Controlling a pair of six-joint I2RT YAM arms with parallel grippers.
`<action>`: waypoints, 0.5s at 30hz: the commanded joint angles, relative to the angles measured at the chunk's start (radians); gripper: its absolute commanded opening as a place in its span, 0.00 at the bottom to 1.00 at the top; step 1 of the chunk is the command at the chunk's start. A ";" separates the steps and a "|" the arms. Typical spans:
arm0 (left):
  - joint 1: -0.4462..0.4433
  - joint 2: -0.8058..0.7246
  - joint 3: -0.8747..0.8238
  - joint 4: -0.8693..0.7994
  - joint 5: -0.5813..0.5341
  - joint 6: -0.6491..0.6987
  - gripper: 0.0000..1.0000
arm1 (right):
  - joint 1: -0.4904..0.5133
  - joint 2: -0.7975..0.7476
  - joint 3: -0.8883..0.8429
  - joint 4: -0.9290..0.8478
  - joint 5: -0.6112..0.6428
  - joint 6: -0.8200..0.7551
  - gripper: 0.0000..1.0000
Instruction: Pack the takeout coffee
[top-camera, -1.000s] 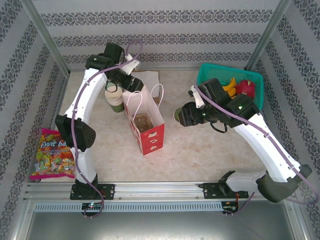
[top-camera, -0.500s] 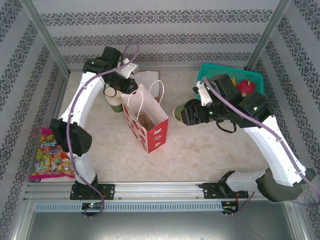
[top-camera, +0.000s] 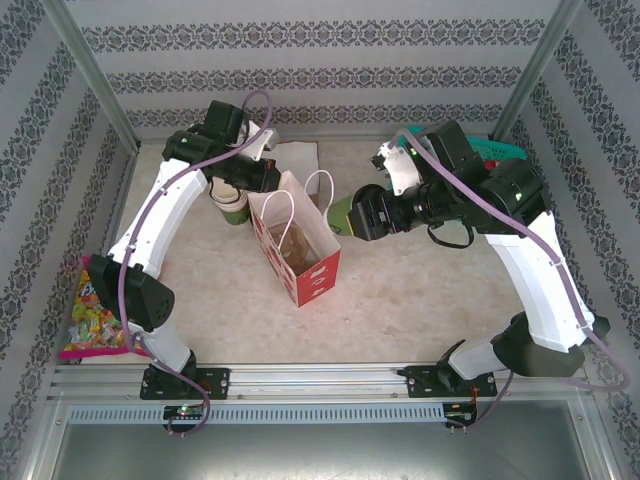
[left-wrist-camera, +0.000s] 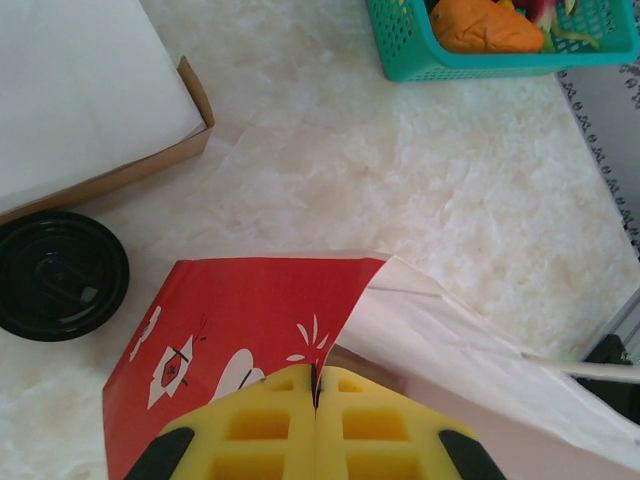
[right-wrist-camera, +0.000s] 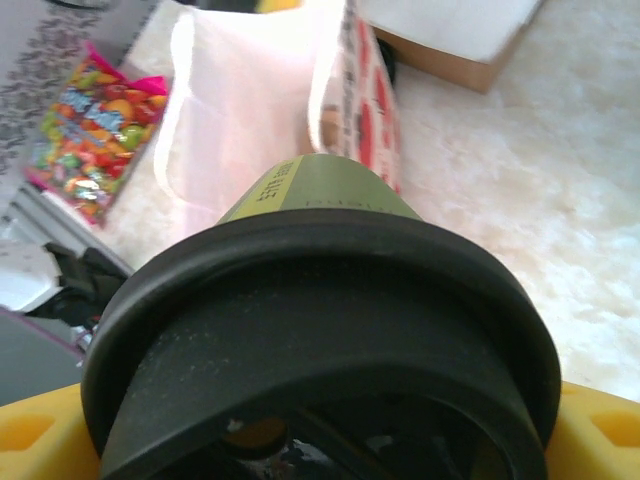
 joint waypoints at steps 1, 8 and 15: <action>-0.024 -0.023 -0.011 0.048 -0.033 -0.083 0.00 | 0.032 0.004 0.026 0.081 -0.100 -0.026 0.64; -0.040 -0.026 -0.017 0.065 -0.055 -0.108 0.00 | 0.060 0.037 0.006 0.126 -0.124 -0.024 0.64; -0.041 -0.039 -0.031 0.076 -0.055 -0.118 0.00 | 0.105 0.114 0.020 0.056 0.009 -0.005 0.63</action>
